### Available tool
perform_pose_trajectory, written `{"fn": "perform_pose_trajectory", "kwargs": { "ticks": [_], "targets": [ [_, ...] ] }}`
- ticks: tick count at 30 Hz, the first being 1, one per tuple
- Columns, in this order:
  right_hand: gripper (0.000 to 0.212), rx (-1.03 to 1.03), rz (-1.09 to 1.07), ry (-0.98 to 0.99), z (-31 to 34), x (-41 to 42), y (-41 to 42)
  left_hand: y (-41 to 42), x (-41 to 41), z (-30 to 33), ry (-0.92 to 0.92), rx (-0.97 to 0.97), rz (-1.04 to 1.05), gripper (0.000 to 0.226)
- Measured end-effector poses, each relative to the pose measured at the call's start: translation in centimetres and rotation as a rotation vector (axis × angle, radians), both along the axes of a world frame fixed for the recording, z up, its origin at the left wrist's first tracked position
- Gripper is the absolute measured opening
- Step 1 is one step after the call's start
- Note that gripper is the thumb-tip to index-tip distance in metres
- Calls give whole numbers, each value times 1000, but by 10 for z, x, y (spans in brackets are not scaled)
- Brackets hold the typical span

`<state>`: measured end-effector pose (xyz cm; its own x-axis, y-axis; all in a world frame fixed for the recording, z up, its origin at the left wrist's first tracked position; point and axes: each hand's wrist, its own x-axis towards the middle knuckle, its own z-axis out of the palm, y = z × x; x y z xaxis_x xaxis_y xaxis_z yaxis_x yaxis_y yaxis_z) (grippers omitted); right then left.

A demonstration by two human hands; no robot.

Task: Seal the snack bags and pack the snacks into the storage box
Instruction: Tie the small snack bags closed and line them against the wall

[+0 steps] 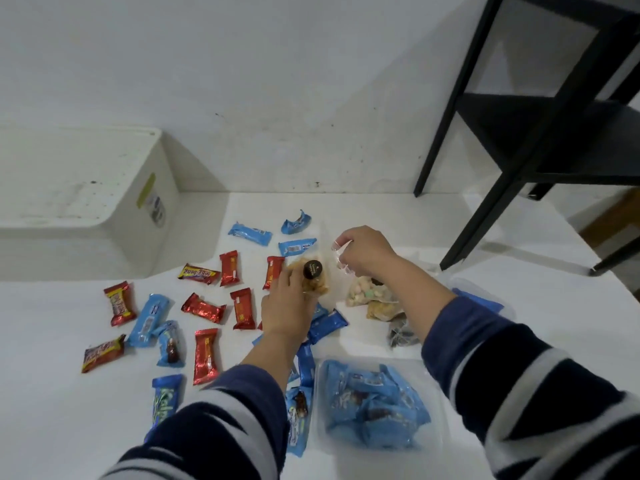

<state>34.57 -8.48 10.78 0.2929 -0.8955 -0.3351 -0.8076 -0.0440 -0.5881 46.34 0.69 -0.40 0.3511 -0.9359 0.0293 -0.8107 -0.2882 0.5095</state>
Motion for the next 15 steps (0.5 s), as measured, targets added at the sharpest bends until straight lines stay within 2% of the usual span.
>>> {"fn": "perform_pose_trajectory", "kwargs": {
  "ticks": [2,6,10,15],
  "targets": [
    [29,25,56,-8,0,-1,-3,-4,5,-2,19,-4,-19,78],
    [29,32,97,10,-2,-5,-17,-24,17,4,132,138,-92,105],
    [37,12,69,84,-10,-11,-31,-34,21,5,108,240,-177,100],
    [39,-1,23,166,-16,-12,-37,-18,23,-7,15,193,-84,91]
  ]
}}
